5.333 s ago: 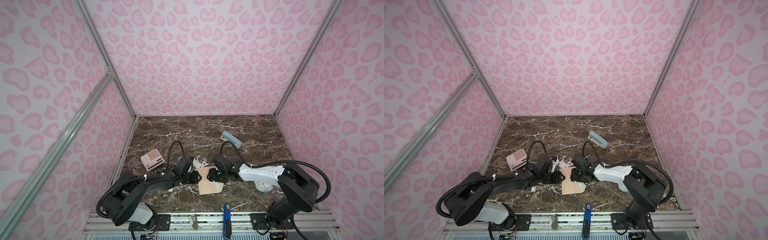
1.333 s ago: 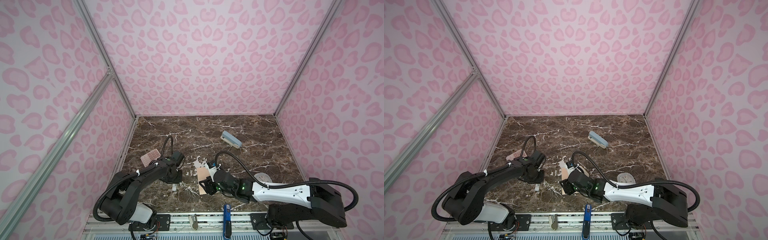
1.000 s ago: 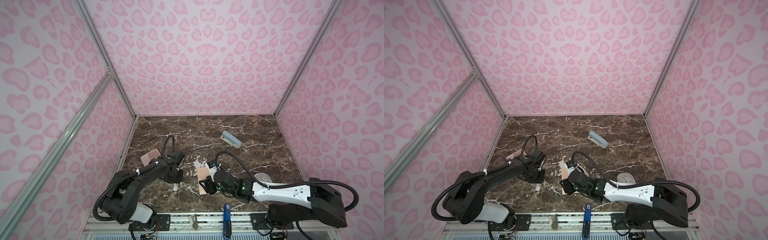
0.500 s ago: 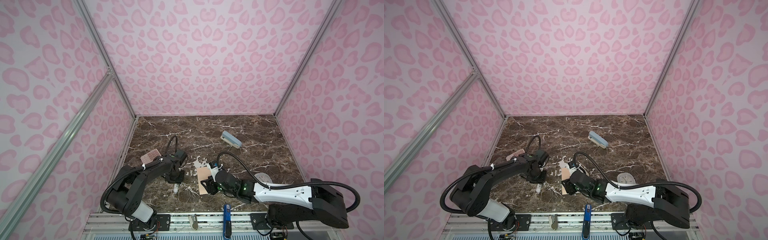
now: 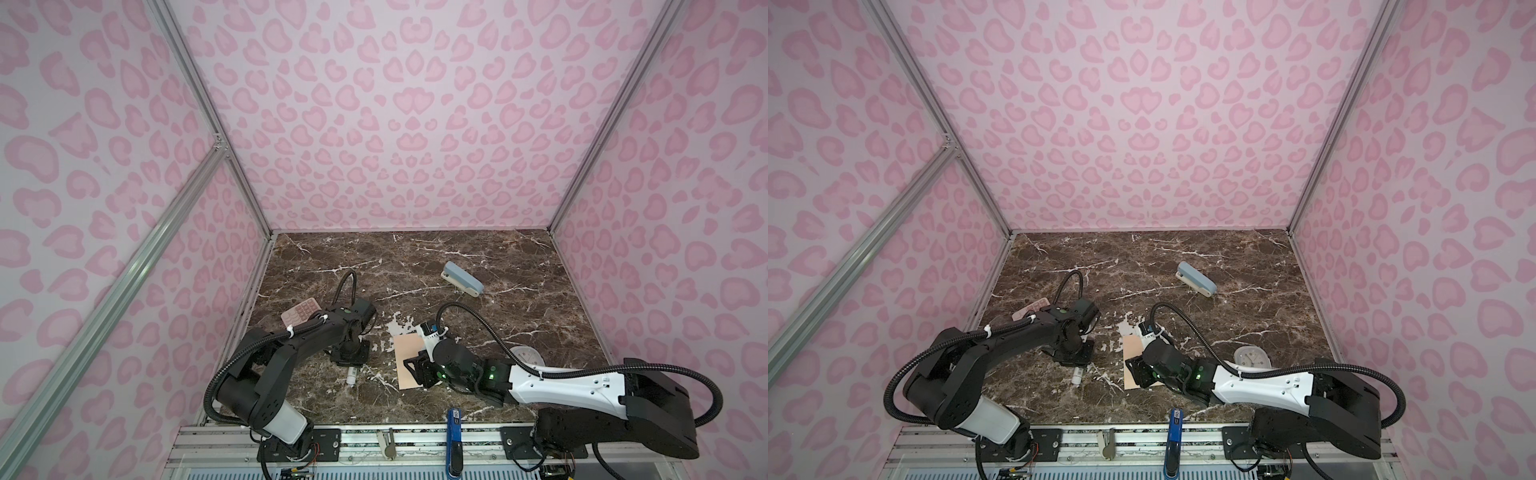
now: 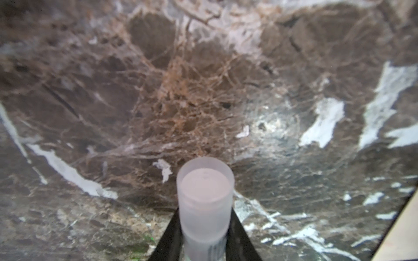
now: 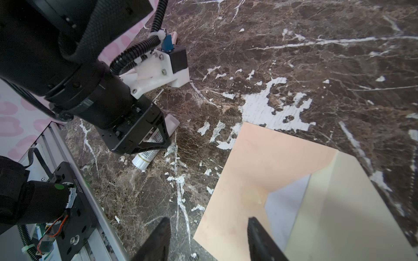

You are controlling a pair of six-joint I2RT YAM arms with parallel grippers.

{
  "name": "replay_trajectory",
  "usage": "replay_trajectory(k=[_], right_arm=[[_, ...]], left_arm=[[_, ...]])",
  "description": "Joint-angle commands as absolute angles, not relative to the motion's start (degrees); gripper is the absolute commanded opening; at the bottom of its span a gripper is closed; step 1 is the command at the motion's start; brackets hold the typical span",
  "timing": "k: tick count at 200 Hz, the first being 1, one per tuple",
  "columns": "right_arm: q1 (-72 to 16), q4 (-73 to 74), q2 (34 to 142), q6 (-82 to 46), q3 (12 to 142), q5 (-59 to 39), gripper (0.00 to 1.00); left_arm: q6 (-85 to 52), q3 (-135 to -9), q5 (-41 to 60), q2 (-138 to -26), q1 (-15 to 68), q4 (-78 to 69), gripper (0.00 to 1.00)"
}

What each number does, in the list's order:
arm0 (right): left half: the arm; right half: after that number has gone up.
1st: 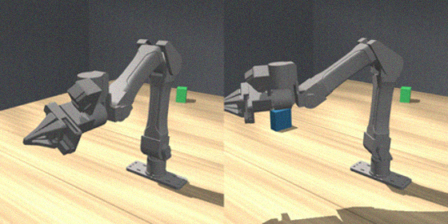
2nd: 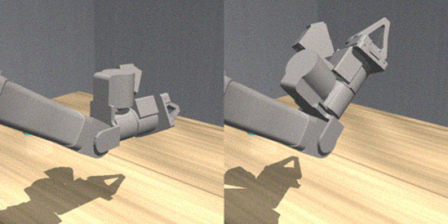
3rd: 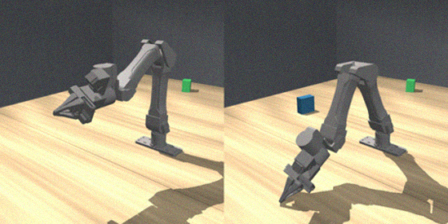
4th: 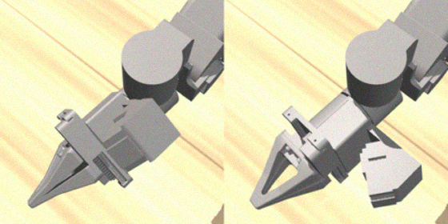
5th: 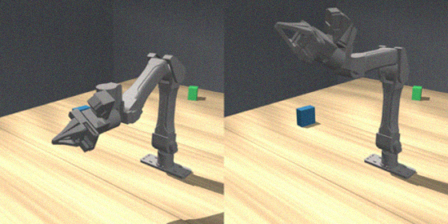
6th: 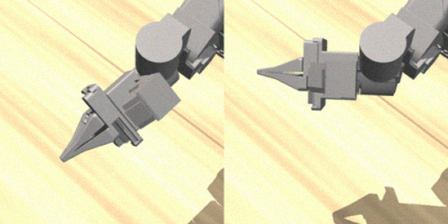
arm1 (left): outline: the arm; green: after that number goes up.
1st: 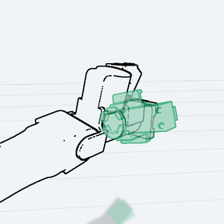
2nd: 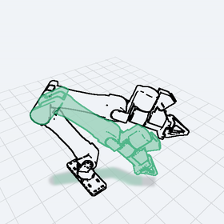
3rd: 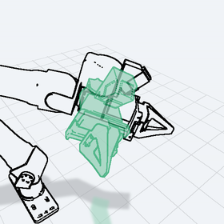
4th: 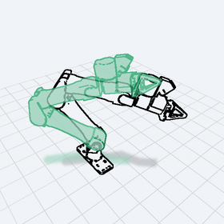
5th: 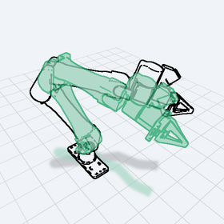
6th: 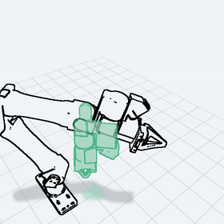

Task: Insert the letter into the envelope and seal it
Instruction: 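Lift the glue stick with the left gripper while the right gripper rises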

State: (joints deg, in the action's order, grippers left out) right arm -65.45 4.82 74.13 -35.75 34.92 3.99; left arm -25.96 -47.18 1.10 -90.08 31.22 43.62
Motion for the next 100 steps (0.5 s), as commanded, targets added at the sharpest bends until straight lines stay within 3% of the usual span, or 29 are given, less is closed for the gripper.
replay_trajectory(k=[1, 100], right_arm=[[-65.32, 6.33, 74.07, -35.22, 34.80, 4.14, 0.57], [-62.86, -2.32, 67.36, -32.60, 39.10, 7.80, 0.57]], left_arm=[[-25.77, -46.54, 2.46, -89.99, 31.20, 44.10, 0.28], [-22.46, -56.64, -1.16, -71.37, 32.43, 45.29, 0.20]])
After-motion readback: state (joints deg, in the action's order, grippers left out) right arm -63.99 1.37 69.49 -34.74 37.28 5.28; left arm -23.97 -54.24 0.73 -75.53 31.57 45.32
